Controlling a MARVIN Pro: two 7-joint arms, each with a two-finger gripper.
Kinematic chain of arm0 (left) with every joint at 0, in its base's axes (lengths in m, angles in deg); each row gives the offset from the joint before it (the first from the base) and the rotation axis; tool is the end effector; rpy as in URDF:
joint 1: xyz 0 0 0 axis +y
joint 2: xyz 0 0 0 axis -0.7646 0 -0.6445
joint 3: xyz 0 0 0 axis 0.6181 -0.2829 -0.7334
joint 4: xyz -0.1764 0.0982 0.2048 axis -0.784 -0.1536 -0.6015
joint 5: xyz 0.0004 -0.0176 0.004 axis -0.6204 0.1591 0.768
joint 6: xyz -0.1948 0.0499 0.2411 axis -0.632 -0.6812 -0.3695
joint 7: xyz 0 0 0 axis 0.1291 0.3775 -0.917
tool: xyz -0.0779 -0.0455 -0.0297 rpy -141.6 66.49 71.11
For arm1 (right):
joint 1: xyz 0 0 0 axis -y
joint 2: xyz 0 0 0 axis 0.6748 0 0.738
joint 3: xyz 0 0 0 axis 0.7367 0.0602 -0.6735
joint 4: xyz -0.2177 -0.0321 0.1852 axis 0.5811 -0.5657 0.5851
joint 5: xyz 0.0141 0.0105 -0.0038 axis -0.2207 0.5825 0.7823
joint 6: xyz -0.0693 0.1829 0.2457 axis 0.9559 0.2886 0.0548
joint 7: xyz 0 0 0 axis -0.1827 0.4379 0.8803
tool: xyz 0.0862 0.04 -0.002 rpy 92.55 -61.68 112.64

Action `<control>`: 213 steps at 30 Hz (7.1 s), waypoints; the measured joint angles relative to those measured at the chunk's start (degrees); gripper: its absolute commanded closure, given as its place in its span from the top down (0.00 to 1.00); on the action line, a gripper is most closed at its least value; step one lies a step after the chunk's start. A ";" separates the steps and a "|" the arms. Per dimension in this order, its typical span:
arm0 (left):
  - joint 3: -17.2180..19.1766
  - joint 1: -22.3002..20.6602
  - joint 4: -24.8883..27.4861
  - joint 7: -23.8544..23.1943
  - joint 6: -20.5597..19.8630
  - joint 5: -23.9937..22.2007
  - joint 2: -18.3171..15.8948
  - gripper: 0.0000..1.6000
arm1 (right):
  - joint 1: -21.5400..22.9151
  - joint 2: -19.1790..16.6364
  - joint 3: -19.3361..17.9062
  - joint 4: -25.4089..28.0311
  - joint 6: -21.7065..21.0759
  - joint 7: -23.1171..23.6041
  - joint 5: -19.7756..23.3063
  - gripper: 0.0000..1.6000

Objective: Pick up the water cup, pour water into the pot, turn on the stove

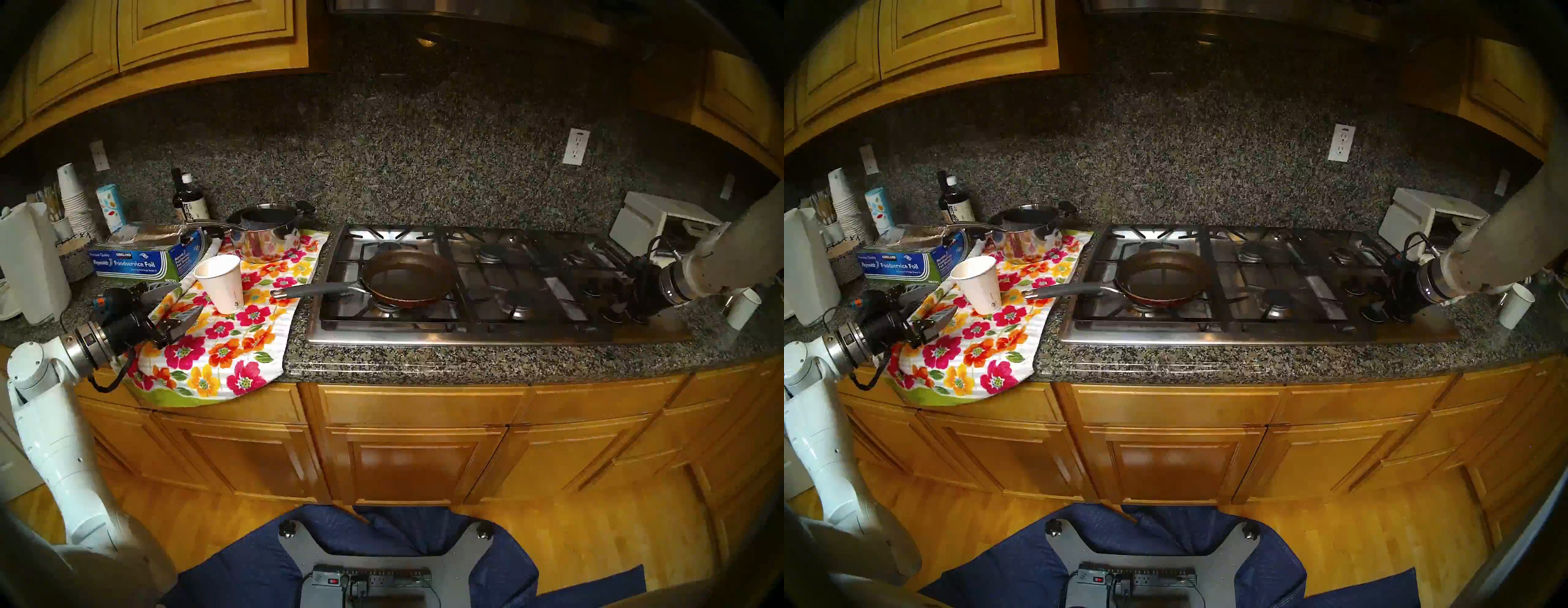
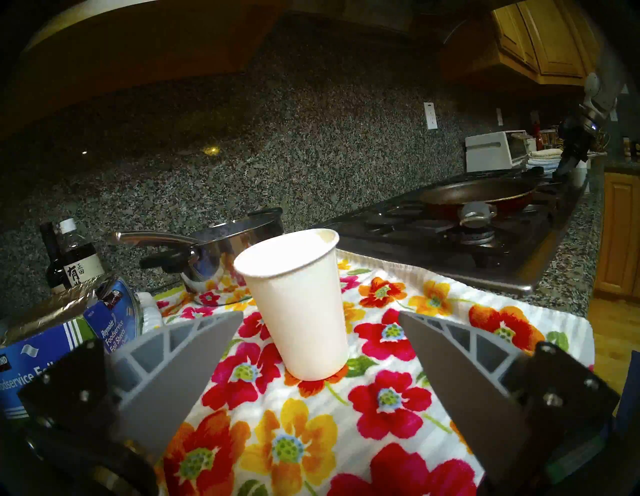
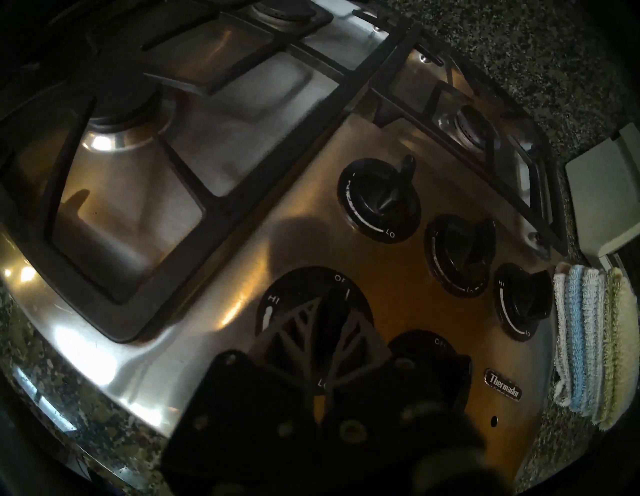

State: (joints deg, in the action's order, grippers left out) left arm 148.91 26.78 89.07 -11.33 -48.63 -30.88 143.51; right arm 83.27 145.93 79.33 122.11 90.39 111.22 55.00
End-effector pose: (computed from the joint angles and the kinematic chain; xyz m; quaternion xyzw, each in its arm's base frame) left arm 0.3421 0.3039 -0.1964 0.6788 -0.2846 0.6688 0.1048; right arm 0.4519 -0.3071 -0.1130 0.9063 0.2903 0.2979 0.0749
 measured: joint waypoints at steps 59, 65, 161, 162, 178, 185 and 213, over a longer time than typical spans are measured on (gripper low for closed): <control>-0.02 0.03 -0.01 0.00 0.00 -0.03 -0.02 1.00 | -1.22 7.60 4.94 0.41 9.46 -2.37 -17.15 0.00; -0.02 0.03 -0.01 0.00 0.00 -0.03 -0.02 1.00 | -1.29 8.24 4.98 0.81 9.29 -3.34 -17.71 0.00; -0.06 0.06 -0.01 0.00 0.00 -0.14 -0.06 1.00 | -7.79 17.83 17.16 4.79 24.50 -42.00 -59.28 0.00; -0.06 0.06 -0.01 0.00 0.00 -0.14 -0.06 1.00 | -7.84 17.86 17.24 4.81 24.46 -42.42 -59.67 0.00; -0.06 0.07 0.00 0.00 0.00 -0.13 -0.07 1.00 | -8.65 18.04 18.36 4.89 23.87 -48.22 -65.50 0.00; -0.07 0.07 0.00 0.00 0.00 -0.13 -0.07 1.00 | -9.09 18.04 18.84 4.75 23.40 -50.76 -68.12 0.00; -0.09 0.09 0.00 0.00 0.00 -0.11 -0.07 1.00 | -11.59 17.77 21.17 3.37 19.69 -61.81 -79.22 0.00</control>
State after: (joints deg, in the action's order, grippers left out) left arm 148.82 26.88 89.07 -11.33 -48.63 -30.99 143.45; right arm 71.68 163.69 100.49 125.49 110.07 49.40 -24.22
